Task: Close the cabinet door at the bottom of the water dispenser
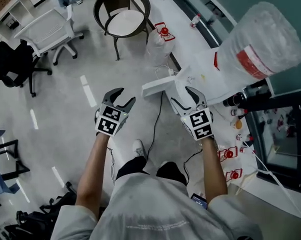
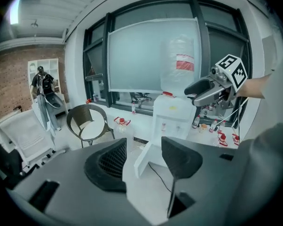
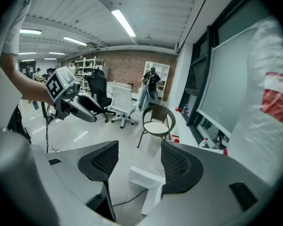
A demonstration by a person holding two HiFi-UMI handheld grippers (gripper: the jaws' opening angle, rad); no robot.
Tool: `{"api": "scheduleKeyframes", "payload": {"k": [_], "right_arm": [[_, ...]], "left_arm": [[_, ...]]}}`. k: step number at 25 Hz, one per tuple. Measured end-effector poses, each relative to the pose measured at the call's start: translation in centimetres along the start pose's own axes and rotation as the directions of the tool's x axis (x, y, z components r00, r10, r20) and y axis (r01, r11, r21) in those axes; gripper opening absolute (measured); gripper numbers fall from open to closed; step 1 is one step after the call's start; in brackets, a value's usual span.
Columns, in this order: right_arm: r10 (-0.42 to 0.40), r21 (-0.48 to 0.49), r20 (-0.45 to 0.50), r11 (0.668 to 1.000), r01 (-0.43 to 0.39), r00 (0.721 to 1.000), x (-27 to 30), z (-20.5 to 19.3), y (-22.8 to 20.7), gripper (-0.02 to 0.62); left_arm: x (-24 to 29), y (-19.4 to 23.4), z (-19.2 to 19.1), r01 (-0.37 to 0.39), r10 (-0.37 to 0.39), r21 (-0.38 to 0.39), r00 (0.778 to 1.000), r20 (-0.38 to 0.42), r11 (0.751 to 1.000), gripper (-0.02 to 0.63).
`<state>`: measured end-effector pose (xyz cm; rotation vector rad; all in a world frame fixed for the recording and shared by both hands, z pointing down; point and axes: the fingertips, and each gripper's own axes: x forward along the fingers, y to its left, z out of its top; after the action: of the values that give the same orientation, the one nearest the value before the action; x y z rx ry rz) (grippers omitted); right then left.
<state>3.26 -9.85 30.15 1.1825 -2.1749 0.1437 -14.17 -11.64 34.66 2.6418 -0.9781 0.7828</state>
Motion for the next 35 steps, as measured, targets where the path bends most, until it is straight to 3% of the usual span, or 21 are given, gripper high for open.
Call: {"api": "scheduleKeyframes", "payload": {"k": [8,13,17,21,26,31,35], "right_arm": [[0.159,0.082,-0.087,0.985,-0.152,0.983,12.8,-5.8,1.0,0.295],[0.229,0.117,-0.142,0.97,-0.214,0.963,21.4,-12.2,1.4,0.295],[0.277,0.243,-0.187,0.943,-0.229,0.943,26.7,-18.1,1.4,0.295],[0.338,0.4,-0.202,0.885,-0.238,0.919,32.0,-22.5,0.8,0.295],[0.357,0.456,-0.235,0.862,-0.222,0.904,36.9,-26.6,-0.1,0.295],[0.378,0.474,-0.255,0.851,-0.226,0.89,41.0,-29.7,-0.1,0.295],[0.38,0.524,-0.267,0.829,-0.198,0.886,41.6,-31.9,0.1,0.295]], "left_arm": [[9.6,2.8,-8.5,0.07,-0.092,-0.197,0.99,-0.108,0.978,0.245],[16.7,4.4,-14.5,0.077,-0.12,-0.212,0.973,-0.198,0.974,0.245],[21.3,4.8,-19.3,0.103,-0.165,-0.247,0.955,-0.247,0.964,0.245],[26.8,6.0,-23.3,0.095,-0.173,-0.27,0.944,-0.279,0.958,0.245],[33.9,6.9,-26.6,0.106,-0.195,-0.31,0.942,-0.275,0.945,0.245],[39.3,6.2,-30.8,0.165,-0.252,-0.264,0.906,-0.339,0.95,0.245],[42.3,5.9,-32.7,0.188,-0.249,-0.198,0.902,-0.352,0.962,0.247]]}}
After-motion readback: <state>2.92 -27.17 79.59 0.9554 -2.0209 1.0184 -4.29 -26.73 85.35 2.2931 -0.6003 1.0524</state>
